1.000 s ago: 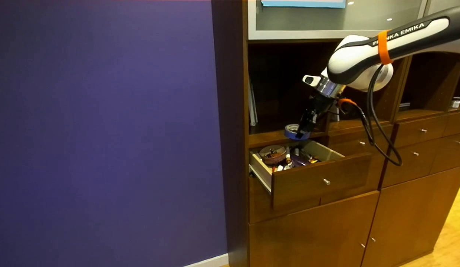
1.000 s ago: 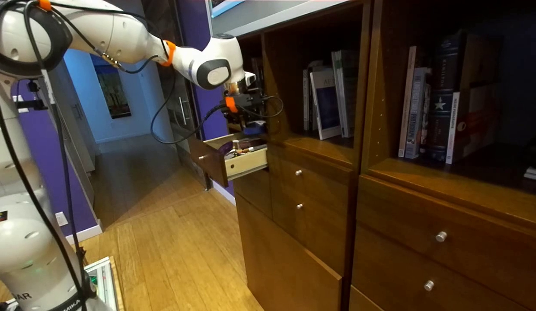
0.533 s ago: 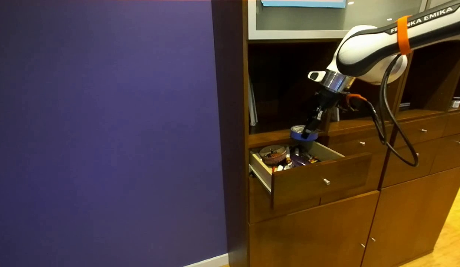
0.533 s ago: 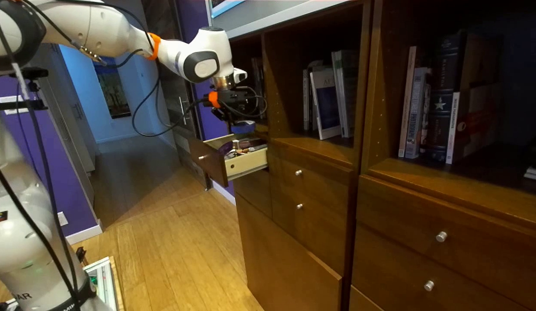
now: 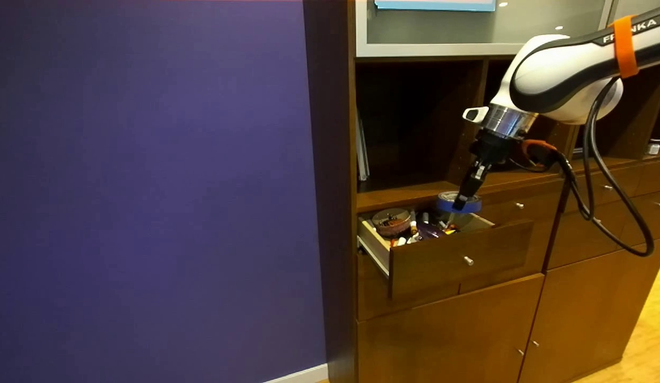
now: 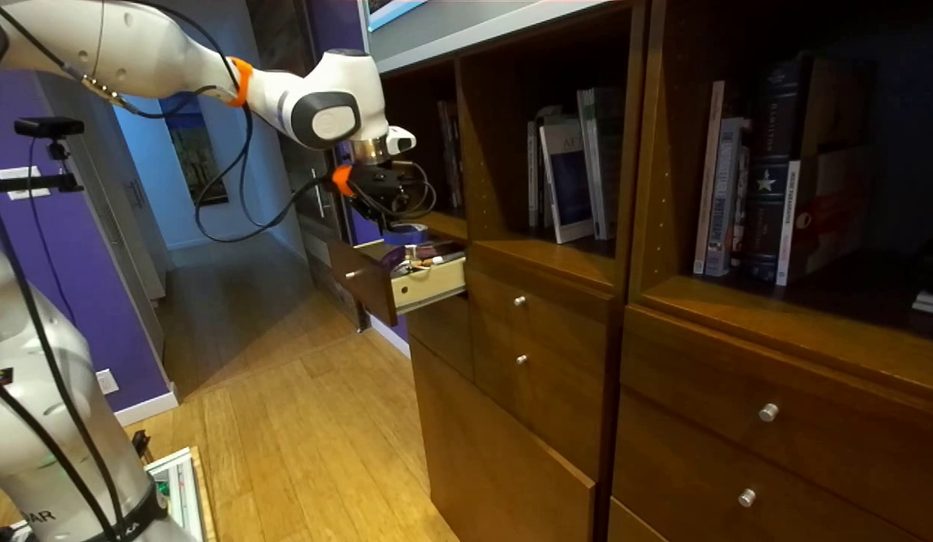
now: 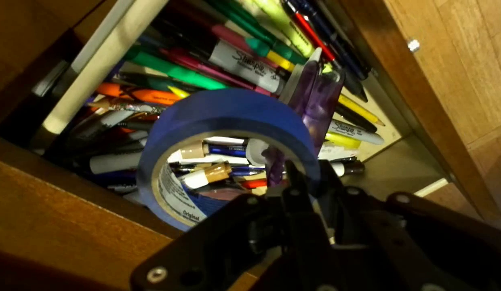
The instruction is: Put the blue tape in the drawer then close it
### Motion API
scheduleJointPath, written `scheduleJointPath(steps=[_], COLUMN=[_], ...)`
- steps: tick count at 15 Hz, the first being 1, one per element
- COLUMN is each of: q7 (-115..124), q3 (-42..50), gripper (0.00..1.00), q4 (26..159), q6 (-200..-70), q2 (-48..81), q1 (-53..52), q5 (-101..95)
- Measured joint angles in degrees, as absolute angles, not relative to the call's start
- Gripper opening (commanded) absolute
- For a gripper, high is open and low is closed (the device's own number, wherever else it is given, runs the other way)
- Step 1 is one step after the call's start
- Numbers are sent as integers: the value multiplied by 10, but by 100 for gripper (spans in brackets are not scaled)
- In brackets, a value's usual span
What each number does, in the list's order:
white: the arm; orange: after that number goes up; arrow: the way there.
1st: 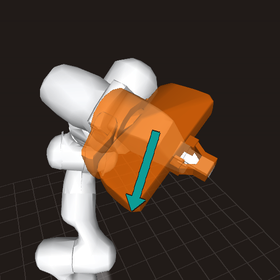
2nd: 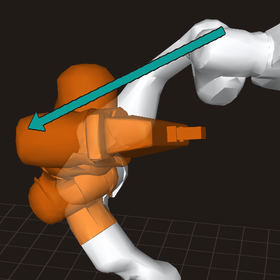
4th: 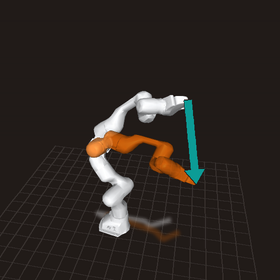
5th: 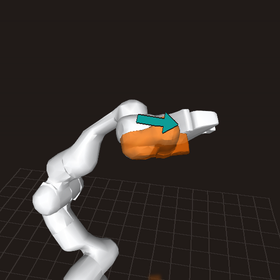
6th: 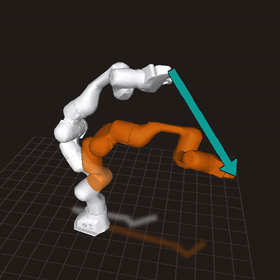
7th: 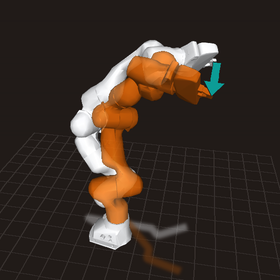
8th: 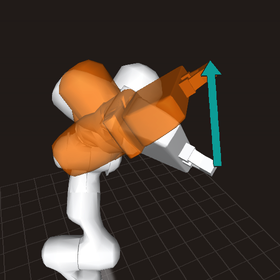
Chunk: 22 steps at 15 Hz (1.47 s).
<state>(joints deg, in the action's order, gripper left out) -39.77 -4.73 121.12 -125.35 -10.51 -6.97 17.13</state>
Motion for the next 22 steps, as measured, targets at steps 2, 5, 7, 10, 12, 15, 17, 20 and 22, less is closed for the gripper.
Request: scheduleJointPath(steps=[2, 5, 7, 10, 12, 15, 17, 20, 22], q7=[-398, -403, -412, -421, -425, -437, -444, -447, -447], q3=[-40, -29, -25, -25, -26, -29, -33, -39, -43], gripper=[3, 3, 3, 3, 3, 3, 3, 3, 8], q4=[1225, 1239, 1241, 1239, 1235, 1223, 1212, 1194, 1183], q6=[-1255, -1272, -1289, -1322, -1341, -1369, -1384, -1394, -1394], q2=[-106, -99, -89, -70, -56, -36, -20, 4, 18], q1=[-70, -70, -70, -71, -72, -74, -75, -75, -75], q5=[174, 174, 175, 179, 183, 198, 202, 202, 202])
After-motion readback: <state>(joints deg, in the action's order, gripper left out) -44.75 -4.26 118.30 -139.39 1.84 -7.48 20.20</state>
